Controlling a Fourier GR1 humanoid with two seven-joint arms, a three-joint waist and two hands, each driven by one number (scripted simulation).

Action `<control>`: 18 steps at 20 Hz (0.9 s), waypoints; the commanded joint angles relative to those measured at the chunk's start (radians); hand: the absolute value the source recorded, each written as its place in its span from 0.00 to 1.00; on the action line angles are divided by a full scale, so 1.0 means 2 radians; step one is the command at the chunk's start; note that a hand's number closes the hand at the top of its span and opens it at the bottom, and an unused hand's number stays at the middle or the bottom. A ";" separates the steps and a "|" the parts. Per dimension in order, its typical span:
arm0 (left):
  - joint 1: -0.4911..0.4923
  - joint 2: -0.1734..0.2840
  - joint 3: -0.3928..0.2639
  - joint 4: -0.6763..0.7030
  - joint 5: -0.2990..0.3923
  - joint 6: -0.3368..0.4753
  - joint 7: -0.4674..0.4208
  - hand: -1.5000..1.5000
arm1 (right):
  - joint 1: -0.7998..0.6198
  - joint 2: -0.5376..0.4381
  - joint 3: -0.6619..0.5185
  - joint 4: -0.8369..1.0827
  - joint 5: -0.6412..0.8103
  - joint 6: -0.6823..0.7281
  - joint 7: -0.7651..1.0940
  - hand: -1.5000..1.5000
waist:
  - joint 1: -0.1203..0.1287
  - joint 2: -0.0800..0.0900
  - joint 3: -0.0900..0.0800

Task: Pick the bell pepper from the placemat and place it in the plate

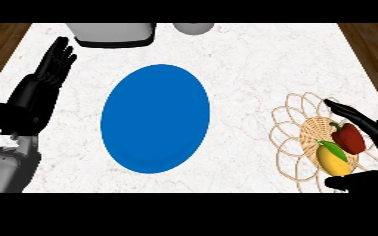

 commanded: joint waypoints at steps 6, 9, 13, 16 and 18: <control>0.013 -0.001 0.006 0.013 -0.006 -0.010 -0.017 0.50 | 0.019 -0.165 -0.022 -0.068 0.104 0.054 0.166 0.00 | -0.002 -0.001 -0.002; -0.002 0.001 0.009 -0.005 0.004 -0.015 0.008 0.50 | 0.020 -0.192 -0.001 -0.091 0.138 0.083 0.218 0.00 | 0.004 -0.001 -0.001; -0.019 -0.016 -0.002 0.009 -0.012 -0.006 0.012 0.50 | 0.010 -0.205 0.029 -0.095 0.156 0.139 0.279 0.00 | 0.007 0.001 0.000; -0.011 -0.013 0.013 0.016 -0.015 -0.025 -0.003 0.50 | -0.016 -0.174 0.048 -0.090 0.179 0.153 0.308 0.00 | 0.010 0.001 0.000; -0.013 -0.015 0.025 0.004 -0.015 -0.031 0.008 0.50 | -0.014 -0.166 0.039 -0.077 0.200 0.156 0.291 0.00 | 0.008 0.001 0.000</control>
